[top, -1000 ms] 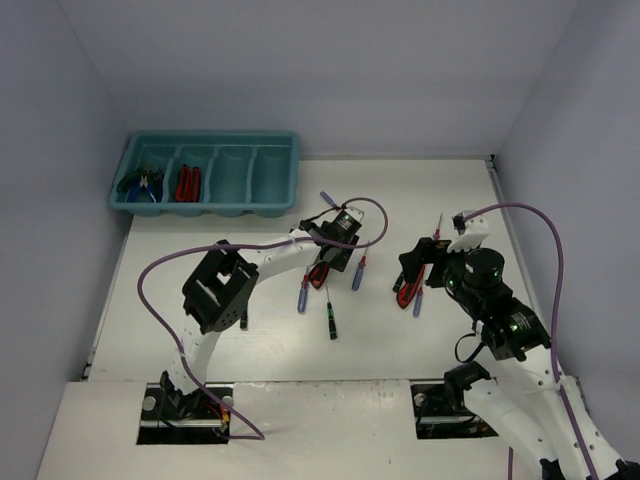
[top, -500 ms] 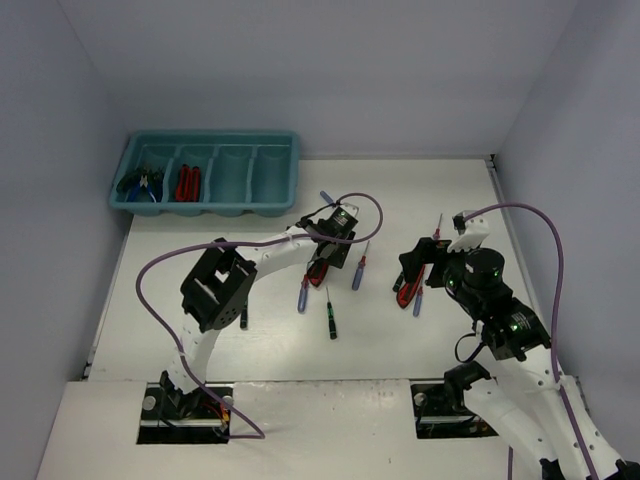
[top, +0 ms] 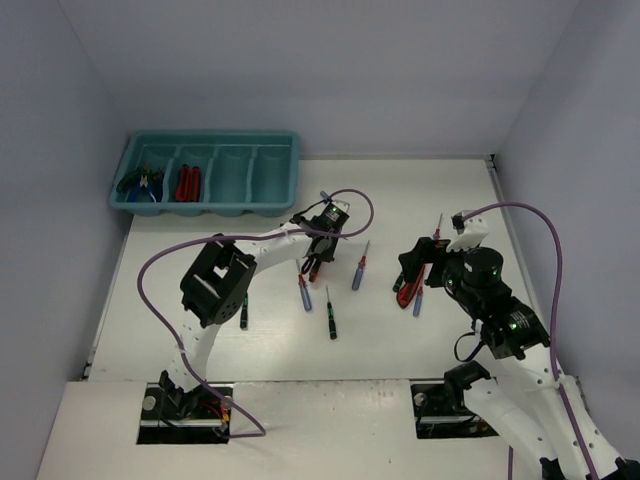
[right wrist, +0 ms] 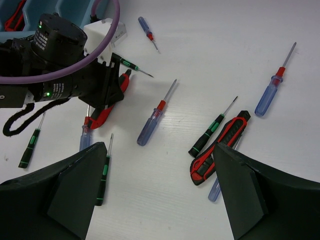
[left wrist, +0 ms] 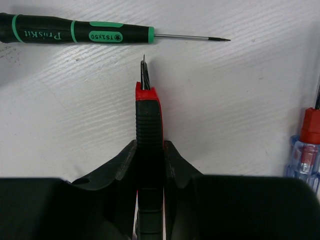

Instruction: Sort the tools into containers

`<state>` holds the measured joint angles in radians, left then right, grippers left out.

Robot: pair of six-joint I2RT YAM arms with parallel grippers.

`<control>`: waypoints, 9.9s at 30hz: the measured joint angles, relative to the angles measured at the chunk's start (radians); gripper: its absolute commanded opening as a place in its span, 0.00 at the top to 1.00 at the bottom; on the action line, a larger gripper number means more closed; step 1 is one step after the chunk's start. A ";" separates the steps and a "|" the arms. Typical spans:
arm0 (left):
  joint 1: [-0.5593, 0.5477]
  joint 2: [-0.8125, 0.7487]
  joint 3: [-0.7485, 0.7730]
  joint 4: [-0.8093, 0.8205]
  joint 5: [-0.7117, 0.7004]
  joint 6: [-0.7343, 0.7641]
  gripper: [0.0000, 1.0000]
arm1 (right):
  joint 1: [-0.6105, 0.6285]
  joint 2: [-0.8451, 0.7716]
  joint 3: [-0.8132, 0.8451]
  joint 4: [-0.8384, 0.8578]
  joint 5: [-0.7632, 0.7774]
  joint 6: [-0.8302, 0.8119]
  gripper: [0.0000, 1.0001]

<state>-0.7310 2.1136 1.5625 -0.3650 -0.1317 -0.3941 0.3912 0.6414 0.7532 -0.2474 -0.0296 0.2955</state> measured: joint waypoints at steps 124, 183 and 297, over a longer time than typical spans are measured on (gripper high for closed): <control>0.344 -0.897 -0.385 -0.106 0.242 0.041 0.15 | -0.102 0.634 -0.170 0.137 0.044 0.467 0.60; 0.001 -0.872 -0.403 0.275 0.341 -0.327 0.15 | 0.350 0.361 0.119 0.286 -0.125 0.068 0.95; 0.220 -0.853 -0.956 -0.009 -0.022 -0.308 1.00 | 0.100 0.327 0.023 0.187 -0.136 -0.009 0.08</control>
<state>-0.5106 1.2608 0.6064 -0.3742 -0.1532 -0.7018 0.4911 0.9684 0.7757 -0.0601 -0.1656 0.2868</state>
